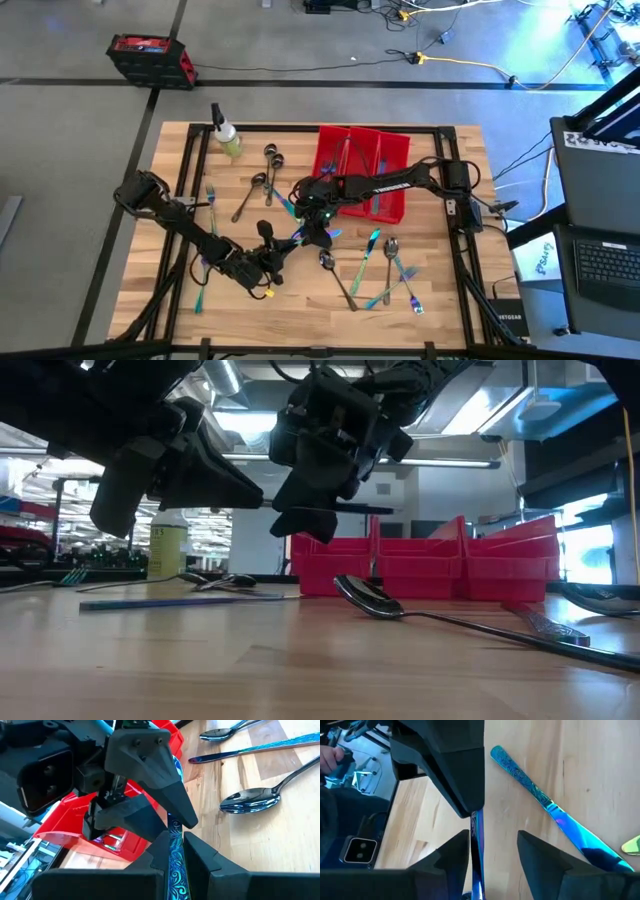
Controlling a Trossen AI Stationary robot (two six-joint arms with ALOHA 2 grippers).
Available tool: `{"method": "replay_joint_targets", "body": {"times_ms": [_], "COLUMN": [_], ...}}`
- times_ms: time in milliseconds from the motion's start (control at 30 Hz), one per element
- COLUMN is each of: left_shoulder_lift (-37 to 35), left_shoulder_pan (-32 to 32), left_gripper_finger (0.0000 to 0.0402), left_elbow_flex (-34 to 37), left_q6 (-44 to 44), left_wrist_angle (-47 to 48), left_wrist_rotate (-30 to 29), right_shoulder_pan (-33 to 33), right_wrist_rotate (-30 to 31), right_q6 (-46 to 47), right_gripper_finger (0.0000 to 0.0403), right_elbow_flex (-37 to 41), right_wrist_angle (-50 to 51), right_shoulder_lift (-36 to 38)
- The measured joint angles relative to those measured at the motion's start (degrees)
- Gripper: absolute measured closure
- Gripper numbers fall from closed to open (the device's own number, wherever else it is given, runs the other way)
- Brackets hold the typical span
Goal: Sort silverware
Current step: Put the blue knife into the right red silverware bin
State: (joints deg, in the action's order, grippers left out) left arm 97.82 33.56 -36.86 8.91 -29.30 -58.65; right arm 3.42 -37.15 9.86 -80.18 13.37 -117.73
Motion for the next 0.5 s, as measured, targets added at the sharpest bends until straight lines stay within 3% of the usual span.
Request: {"method": "replay_joint_targets", "body": {"times_ms": [333, 500], "left_shoulder_lift": [0.0, 0.0], "left_shoulder_pan": [-0.2, -0.3], "left_gripper_finger": [0.0381, 0.0381], "left_elbow_flex": [0.0, 0.0], "left_q6": [-1.0, -0.9], "left_wrist_angle": [0.5, 0.5], "left_wrist_rotate": [0.0, 0.0], "right_shoulder_pan": [0.0, -0.1], "right_wrist_rotate": [-2.6, -3.0], "right_q6": [0.2, 0.6], "right_gripper_finger": [0.0255, 0.0288], "right_elbow_flex": [0.0, 0.0], "right_wrist_angle": [-0.2, -0.2], "right_shoulder_lift": [0.0, 0.0]}}
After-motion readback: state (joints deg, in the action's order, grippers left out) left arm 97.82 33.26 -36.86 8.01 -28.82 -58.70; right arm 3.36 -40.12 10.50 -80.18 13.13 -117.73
